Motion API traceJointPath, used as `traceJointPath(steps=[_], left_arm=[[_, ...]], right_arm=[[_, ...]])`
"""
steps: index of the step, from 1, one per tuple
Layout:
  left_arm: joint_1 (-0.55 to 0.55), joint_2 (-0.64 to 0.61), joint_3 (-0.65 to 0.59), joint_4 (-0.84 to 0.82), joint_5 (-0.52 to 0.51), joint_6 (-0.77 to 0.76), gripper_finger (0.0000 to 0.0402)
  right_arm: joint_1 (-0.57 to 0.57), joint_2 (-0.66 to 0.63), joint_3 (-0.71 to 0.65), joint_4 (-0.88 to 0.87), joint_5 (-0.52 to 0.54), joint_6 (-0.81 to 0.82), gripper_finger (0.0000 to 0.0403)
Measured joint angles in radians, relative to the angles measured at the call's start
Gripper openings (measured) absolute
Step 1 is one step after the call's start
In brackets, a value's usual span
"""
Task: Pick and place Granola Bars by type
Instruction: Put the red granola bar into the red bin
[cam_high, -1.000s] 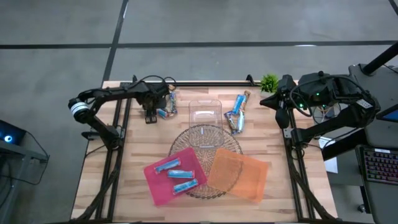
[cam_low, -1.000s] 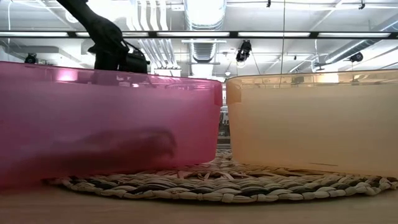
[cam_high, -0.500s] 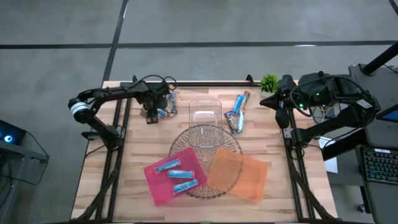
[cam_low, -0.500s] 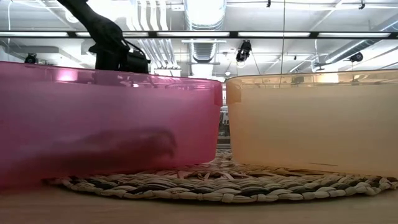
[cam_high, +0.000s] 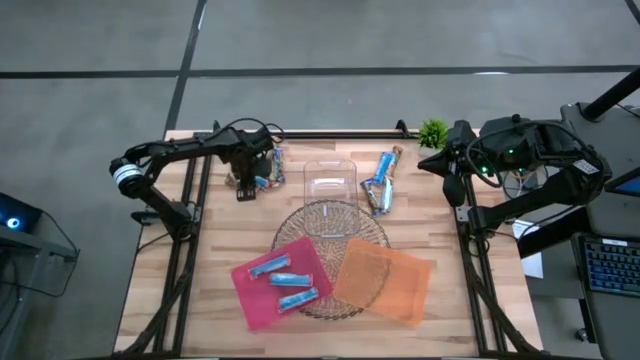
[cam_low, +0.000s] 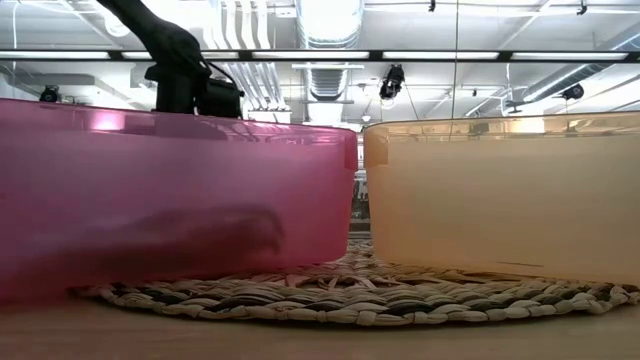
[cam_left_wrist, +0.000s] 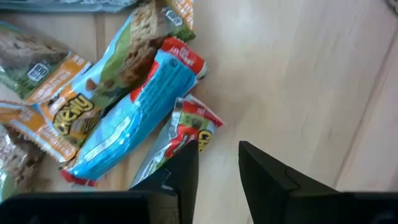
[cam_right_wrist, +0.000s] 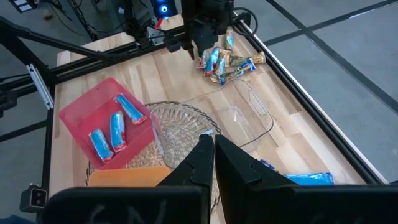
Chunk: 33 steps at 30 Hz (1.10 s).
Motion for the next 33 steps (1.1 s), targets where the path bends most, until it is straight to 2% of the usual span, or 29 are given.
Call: traceJointPath(steps=[4, 12, 15, 24, 33], left_arm=[[0.001, 0.0, 0.008, -0.01, 0.0, 0.013, 0.0113], [0.001, 0.0, 0.007, -0.015, -0.009, 0.116, 0.0207], [0.001, 0.0, 0.006, -0.014, -0.035, 0.153, 0.0228], [0.001, 0.0, -0.013, 0.088, -0.05, 0.178, 0.0234], [0.001, 0.0, -0.079, 0.108, -0.071, 0.196, 0.0234]], right_arm=[[0.0, 0.0, 0.0, 0.0, 0.0, 0.003, 0.0008], [-0.001, 0.0, 0.0, 0.0, 0.0, 0.027, 0.0008], [-0.001, 0.0, 0.0, 0.0, 0.0, 0.028, 0.0008], [0.0, 0.0, 0.0, 0.0, 0.001, 0.028, 0.0008], [0.0, 0.0, 0.0, 0.0, 0.006, 0.026, 0.0008]])
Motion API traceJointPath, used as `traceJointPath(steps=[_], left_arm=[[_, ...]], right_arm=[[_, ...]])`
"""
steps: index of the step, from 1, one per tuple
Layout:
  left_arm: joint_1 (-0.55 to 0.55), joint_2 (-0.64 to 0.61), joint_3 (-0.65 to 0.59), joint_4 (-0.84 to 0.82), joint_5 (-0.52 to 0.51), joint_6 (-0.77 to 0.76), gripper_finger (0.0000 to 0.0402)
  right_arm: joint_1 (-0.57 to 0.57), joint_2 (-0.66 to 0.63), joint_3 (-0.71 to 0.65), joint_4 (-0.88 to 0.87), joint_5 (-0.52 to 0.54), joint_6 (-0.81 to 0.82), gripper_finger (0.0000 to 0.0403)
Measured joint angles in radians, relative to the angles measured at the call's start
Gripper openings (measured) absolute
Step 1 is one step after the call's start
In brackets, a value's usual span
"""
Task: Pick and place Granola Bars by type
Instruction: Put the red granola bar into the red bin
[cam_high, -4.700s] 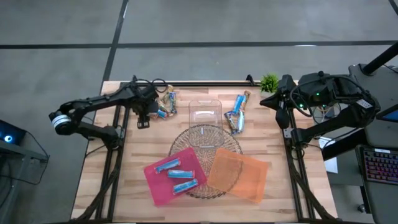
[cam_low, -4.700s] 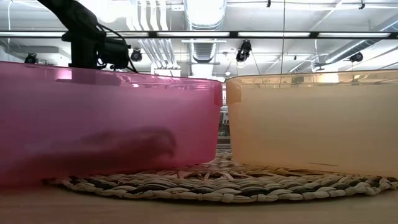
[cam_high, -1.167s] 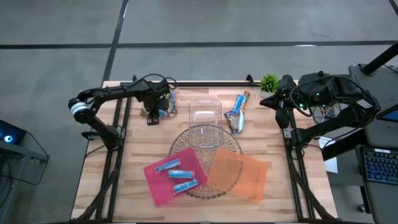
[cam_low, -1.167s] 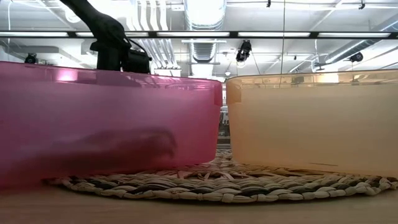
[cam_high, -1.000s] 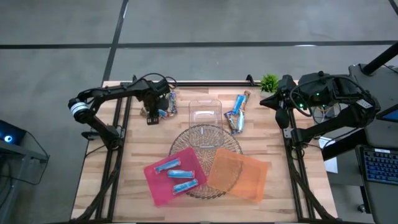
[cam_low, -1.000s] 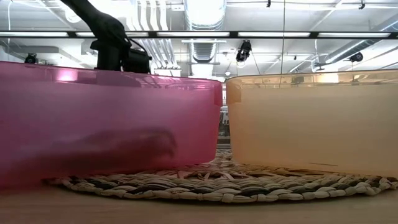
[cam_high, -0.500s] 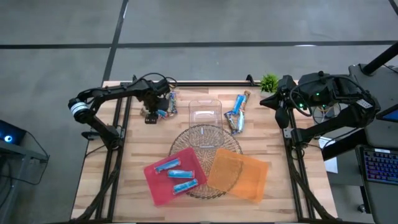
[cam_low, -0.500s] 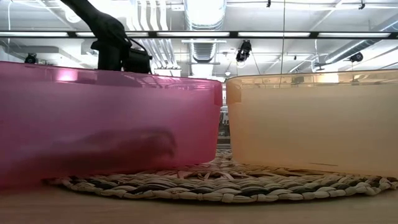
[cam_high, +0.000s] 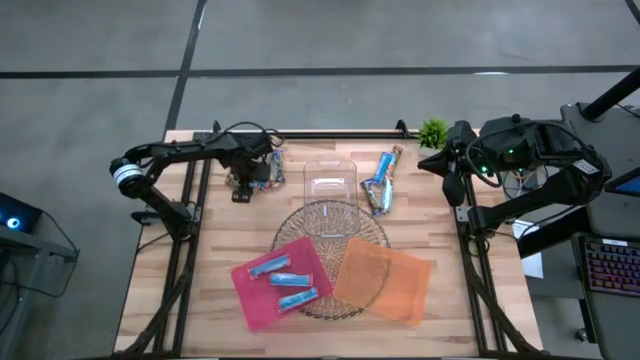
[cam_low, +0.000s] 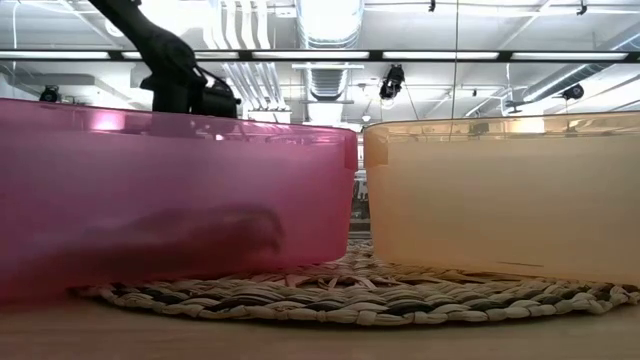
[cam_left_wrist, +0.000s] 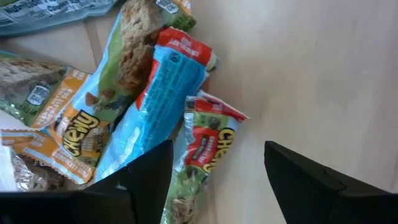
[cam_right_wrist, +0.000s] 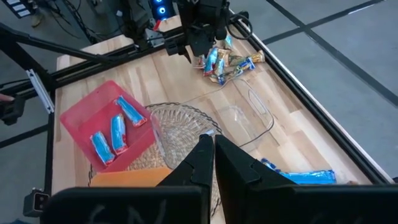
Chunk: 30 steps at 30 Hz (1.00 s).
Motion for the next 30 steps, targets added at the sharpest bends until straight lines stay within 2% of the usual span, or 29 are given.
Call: traceJointPath(steps=[10, 17, 22, 26, 30], left_arm=[[0.0, 0.0, -0.072, 0.053, -0.006, 0.004, 0.0234], [0.0, 0.0, -0.113, 0.129, -0.064, -0.001, 0.0234], [0.0, 0.0, -0.142, 0.157, -0.065, -0.003, 0.0229], [-0.001, 0.0, -0.148, 0.156, -0.069, -0.004, 0.0204], [-0.001, 0.0, -0.149, 0.154, -0.068, -0.004, 0.0159]], right_arm=[[-0.001, 0.0, 0.0, 0.0, 0.003, 0.008, 0.0008], [-0.001, 0.0, -0.001, 0.0, 0.004, 0.011, 0.0008], [-0.001, 0.0, -0.001, 0.001, 0.004, 0.011, 0.0008], [-0.001, 0.0, -0.002, 0.001, 0.004, 0.011, 0.0008], [-0.001, 0.0, -0.002, 0.001, 0.023, 0.011, 0.0008]])
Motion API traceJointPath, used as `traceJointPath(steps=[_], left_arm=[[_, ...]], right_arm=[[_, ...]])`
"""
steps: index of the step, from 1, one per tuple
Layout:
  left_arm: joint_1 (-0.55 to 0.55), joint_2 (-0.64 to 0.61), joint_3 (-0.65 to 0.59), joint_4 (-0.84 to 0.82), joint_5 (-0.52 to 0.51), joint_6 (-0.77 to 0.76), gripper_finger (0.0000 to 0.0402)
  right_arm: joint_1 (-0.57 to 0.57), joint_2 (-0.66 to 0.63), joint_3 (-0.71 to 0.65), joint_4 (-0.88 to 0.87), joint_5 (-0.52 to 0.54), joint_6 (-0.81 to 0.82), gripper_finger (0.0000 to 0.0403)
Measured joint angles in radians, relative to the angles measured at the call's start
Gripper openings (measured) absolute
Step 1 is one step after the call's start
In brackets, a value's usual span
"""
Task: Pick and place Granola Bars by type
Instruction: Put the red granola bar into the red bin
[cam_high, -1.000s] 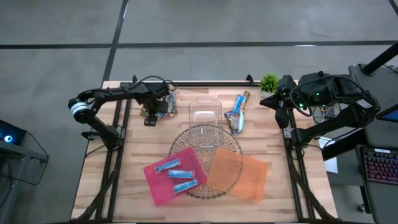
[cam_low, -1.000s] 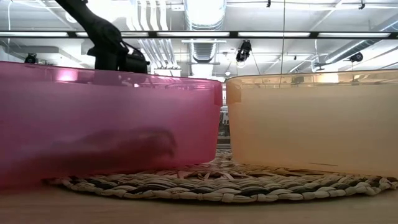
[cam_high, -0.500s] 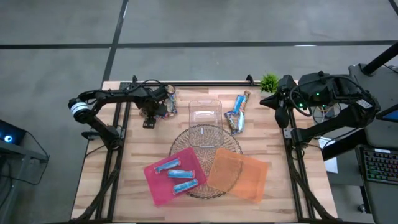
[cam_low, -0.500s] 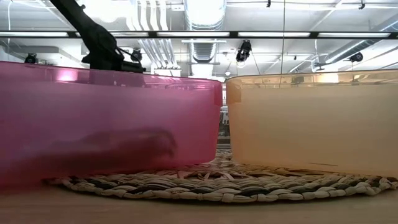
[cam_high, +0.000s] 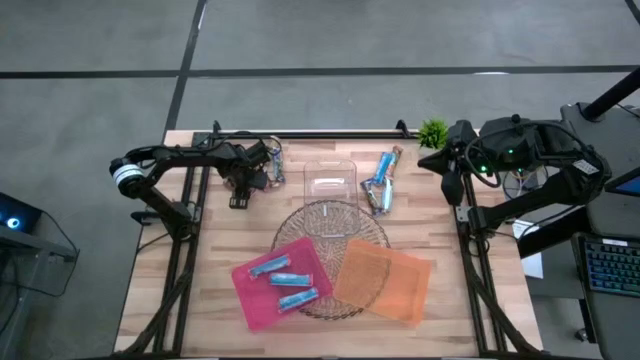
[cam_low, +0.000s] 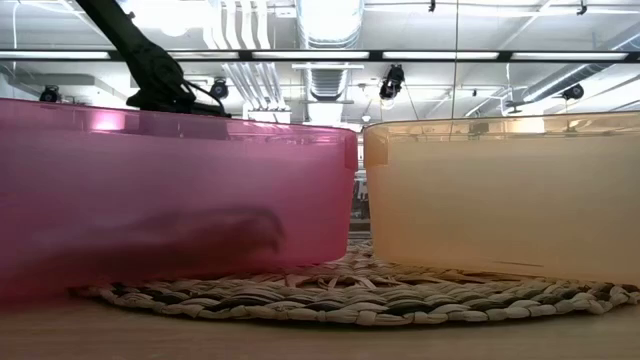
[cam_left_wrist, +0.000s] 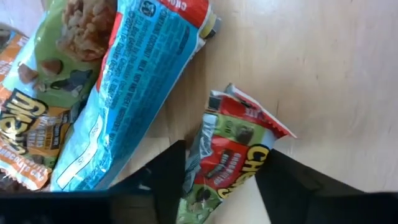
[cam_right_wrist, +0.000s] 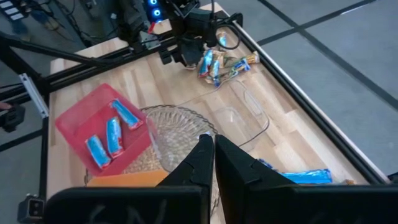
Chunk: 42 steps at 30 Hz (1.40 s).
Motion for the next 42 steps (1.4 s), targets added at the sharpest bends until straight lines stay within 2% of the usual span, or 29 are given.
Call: traceJointPath(steps=[6, 15, 27, 42], left_arm=[[0.0, 0.0, -0.002, -0.006, 0.016, -0.003, 0.0102], [0.001, 0.0, -0.005, -0.008, 0.035, -0.007, 0.0069], [0.002, 0.0, -0.001, -0.017, 0.041, -0.01, 0.0057], [-0.017, 0.0, 0.101, -0.133, 0.038, -0.045, 0.0056]], right_arm=[[0.0, 0.0, -0.001, 0.0, 0.006, 0.0, 0.0008], [0.0, 0.0, -0.012, 0.001, 0.007, 0.0, 0.0008], [0.0, 0.0, -0.041, 0.009, 0.007, 0.0, 0.0008], [0.0, 0.0, -0.044, 0.012, 0.006, 0.0, 0.0008]])
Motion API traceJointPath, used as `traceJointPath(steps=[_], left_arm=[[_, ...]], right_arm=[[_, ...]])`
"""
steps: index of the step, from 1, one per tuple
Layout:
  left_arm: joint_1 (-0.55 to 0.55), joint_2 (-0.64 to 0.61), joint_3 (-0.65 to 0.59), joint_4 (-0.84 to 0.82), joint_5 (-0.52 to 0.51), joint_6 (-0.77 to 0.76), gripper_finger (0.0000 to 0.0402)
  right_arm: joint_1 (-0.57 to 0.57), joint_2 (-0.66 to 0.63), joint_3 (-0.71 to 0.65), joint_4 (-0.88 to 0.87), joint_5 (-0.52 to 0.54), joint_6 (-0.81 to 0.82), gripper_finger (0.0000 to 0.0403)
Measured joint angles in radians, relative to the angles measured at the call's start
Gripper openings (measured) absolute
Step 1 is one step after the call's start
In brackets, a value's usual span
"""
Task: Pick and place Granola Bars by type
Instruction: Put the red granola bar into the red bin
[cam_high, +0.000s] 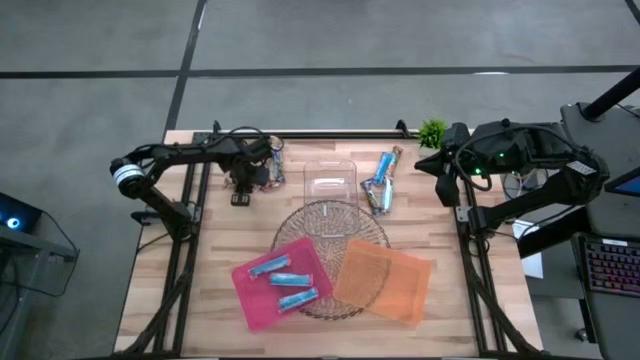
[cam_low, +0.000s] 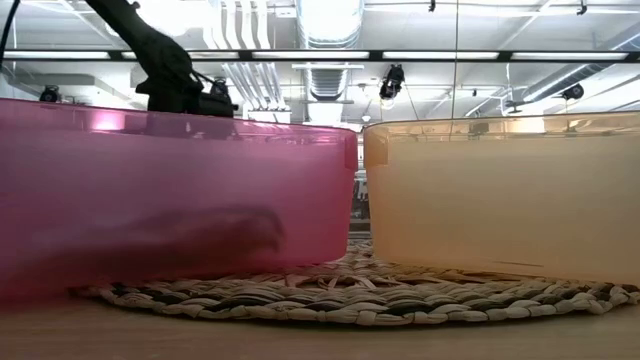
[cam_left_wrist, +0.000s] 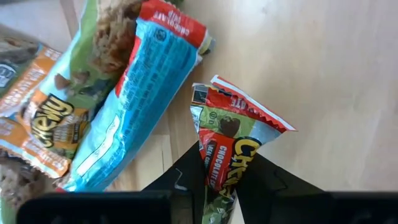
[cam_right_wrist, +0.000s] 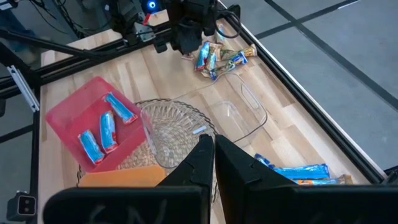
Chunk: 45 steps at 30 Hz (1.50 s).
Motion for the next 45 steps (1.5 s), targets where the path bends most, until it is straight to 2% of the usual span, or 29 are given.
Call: traceJointPath(steps=[7, 12, 18, 25, 31, 38, 42, 45], left_arm=[[-0.049, -0.008, 0.082, -0.108, 0.021, -0.096, 0.0056], [-0.123, -0.03, 0.141, -0.19, 0.047, -0.19, 0.0056], [-0.268, -0.058, 0.246, -0.273, 0.091, -0.366, 0.0056], [-0.494, -0.063, 0.414, -0.318, 0.118, -0.605, 0.0056], [-0.68, -0.062, 0.52, -0.289, 0.118, -0.899, 0.0056], [-0.883, -0.061, 0.526, -0.09, 0.117, -1.215, 0.0056], [-0.979, -0.046, 0.509, 0.041, 0.114, -1.338, 0.0056], [-1.03, -0.02, 0.508, 0.078, 0.105, -1.381, 0.0056]], right_arm=[[0.0, -0.002, 0.0, 0.0, 0.0, 0.0, 0.0008], [0.0, -0.002, 0.0, 0.0, -0.001, 0.0, 0.0008], [0.0, -0.002, 0.0, 0.0, -0.001, -0.005, 0.0008], [0.0, -0.002, 0.0, 0.0, -0.001, -0.008, 0.0008], [0.0, -0.002, 0.0, 0.0, -0.001, -0.016, 0.0008], [0.001, -0.002, 0.0, -0.014, -0.014, -0.02, 0.0008], [0.001, -0.002, 0.0, -0.031, -0.037, -0.02, 0.0008], [0.001, -0.002, -0.002, -0.032, -0.041, -0.033, 0.0008]])
